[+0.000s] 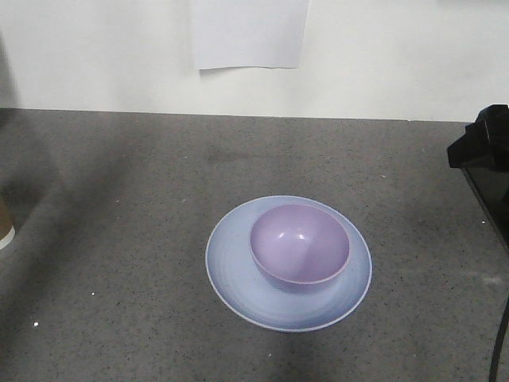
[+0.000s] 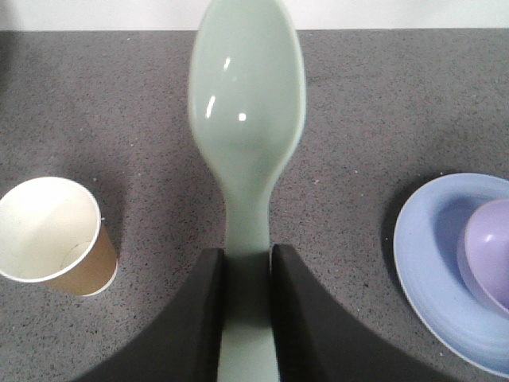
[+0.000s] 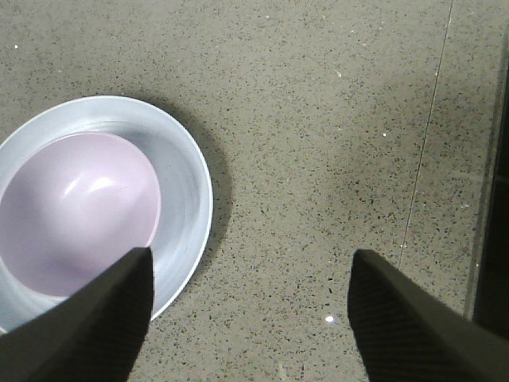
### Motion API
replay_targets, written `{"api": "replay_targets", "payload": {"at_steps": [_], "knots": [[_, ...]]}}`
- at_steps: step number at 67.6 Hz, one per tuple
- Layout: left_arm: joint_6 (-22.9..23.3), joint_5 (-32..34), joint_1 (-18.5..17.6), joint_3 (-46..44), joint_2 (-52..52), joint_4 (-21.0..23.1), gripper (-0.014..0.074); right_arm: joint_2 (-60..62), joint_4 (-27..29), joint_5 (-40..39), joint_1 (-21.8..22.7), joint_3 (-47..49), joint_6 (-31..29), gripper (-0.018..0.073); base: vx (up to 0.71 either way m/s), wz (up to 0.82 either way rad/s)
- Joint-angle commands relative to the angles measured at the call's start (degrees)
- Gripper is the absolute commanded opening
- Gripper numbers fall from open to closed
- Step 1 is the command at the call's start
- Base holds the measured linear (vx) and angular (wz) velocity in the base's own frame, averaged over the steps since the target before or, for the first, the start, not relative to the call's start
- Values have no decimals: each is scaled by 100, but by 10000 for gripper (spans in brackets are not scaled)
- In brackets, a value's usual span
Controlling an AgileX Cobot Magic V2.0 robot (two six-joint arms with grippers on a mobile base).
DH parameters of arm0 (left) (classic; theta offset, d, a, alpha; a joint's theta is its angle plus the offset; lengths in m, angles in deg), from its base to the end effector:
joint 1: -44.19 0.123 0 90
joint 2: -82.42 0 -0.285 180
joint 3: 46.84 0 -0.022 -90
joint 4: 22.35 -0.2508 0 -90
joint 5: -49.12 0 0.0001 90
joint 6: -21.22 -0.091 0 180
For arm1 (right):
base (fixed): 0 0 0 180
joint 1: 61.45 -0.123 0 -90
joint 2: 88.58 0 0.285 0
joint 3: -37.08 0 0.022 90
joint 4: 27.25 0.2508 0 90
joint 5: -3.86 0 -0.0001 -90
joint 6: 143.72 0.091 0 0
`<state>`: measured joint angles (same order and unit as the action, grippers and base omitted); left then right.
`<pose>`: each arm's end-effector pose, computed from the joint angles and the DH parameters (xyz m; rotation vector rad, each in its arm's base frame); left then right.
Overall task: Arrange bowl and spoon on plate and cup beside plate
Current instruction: 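Move the left gripper with the spoon over the bowl and lower it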
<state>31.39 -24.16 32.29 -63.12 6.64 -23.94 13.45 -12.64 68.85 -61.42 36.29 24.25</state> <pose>0.1978 -0.0392 0.4837 0.0308 2.3222 -0.1600 0.2355 0.0207 0.4014 -0.2191 2.4681 0.2447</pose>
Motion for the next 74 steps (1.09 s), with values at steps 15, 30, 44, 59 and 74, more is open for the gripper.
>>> {"api": "replay_targets", "payload": {"at_steps": [15,30,44,59,74], "knots": [[-1216,317,-64,-141,-344,1356,-8,115,79,-247,39,131,-80,496,0,0],[-1714,385,-593,-147,-1104,1803,-8,114,86,-253,39,131,-80,496,0,0],[-1957,189,-1311,-632,-1974,1739,-8,114,92,-247,39,131,-80,496,0,0],[-1985,154,-2003,-1476,-2832,1470,-8,114,102,-247,39,131,-80,496,0,0],[-2027,154,-2538,-1538,-3356,1385,-8,114,102,-247,39,131,-80,496,0,0]]}}
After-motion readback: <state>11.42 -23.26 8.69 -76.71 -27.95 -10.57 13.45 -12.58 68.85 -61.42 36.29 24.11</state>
